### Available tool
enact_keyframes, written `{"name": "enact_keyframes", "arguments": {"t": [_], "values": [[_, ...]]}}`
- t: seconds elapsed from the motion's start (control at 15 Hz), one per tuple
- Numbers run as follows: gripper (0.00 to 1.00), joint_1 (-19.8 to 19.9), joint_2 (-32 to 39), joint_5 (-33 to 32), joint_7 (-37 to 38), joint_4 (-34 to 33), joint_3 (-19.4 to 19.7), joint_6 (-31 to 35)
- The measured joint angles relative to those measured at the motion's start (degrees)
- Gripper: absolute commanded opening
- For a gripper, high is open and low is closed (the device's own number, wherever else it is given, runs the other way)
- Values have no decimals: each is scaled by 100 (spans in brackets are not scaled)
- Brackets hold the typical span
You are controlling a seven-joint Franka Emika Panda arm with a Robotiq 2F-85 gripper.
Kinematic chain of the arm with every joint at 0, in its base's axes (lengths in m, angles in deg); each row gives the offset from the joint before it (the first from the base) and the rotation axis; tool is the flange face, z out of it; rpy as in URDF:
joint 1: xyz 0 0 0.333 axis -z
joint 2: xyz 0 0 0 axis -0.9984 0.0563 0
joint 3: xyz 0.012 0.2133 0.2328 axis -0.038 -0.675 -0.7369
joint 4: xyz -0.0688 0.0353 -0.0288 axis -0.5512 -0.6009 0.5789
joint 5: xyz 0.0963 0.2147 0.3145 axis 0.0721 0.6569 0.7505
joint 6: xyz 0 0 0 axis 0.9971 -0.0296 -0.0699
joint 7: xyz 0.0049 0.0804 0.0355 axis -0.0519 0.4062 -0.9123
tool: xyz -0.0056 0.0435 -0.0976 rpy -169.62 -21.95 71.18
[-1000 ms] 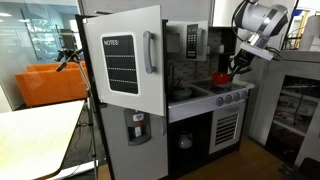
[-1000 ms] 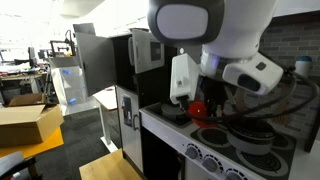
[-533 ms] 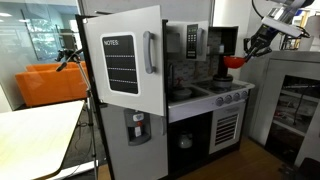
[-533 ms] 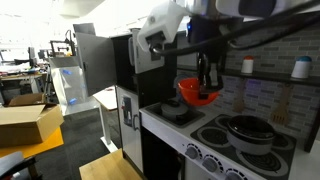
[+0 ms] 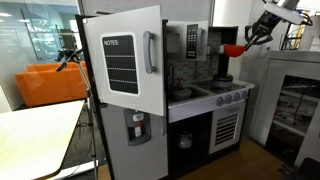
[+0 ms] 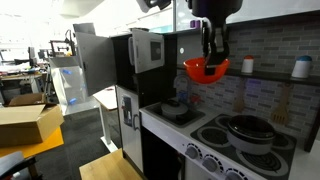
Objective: Pick up the red bowl and put it on the shelf
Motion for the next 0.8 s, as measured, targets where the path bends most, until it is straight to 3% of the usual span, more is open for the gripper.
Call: {"name": "enact_keyframes", "arguments": {"t": [0.47, 0.8], "values": [[2, -117, 205, 0, 270, -687, 0, 61], [2, -120, 772, 41, 291, -1244, -2, 260]]}}
